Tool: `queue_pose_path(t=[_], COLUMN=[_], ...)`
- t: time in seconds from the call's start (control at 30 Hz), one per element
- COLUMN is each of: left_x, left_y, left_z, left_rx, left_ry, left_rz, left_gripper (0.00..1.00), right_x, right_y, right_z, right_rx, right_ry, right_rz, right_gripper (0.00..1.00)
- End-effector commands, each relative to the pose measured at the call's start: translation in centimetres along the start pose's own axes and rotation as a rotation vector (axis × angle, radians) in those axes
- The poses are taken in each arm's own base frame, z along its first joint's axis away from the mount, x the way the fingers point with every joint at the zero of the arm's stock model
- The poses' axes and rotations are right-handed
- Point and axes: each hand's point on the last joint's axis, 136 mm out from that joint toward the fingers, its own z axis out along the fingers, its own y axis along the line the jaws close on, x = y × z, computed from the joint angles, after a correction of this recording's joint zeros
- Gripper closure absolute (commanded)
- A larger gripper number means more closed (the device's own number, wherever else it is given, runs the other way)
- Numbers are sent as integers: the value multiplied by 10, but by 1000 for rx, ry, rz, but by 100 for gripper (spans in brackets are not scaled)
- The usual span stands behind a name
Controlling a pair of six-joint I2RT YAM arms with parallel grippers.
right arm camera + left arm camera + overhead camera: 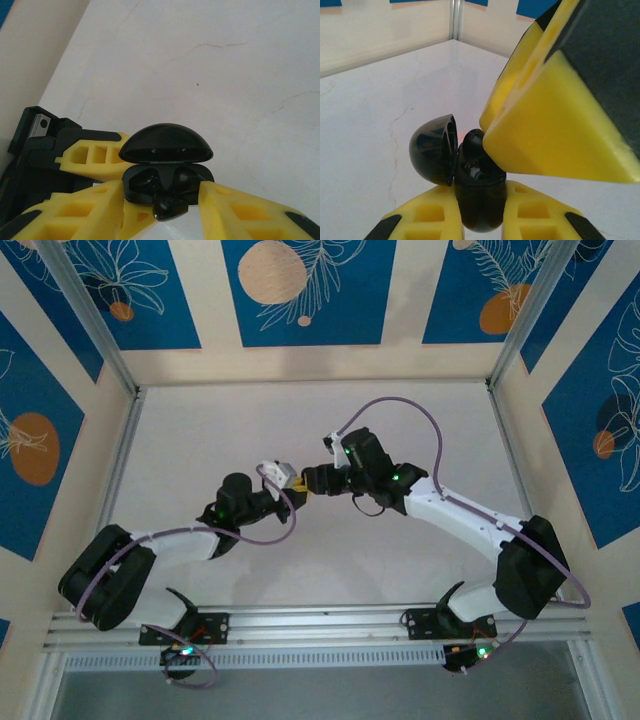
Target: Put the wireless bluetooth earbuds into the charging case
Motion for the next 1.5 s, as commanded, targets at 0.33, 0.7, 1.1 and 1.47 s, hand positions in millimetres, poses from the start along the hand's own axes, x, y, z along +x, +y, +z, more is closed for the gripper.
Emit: queue_pose_path(t=[0.33,0.7,1.1,1.47], left_x=[-34,-41,-45,-50], left_y=[-23,-35,-35,-34], left_z=[-9,-13,-14,-15], left_rx=[89,154,153,146], left_ry=[-130,-172,-182,-182], left_rz=[124,150,146,150], left_gripper=[84,85,85,85], right_x=[-26,-12,0,1], right_y=[35,33,25,23], right_z=[-58,-68,-53,-45], right_rx=[-213,-391,-385,-394], right_ry=[-66,33,85,101], right_rz=[12,123,163,176], right_gripper=[48,64,76,81])
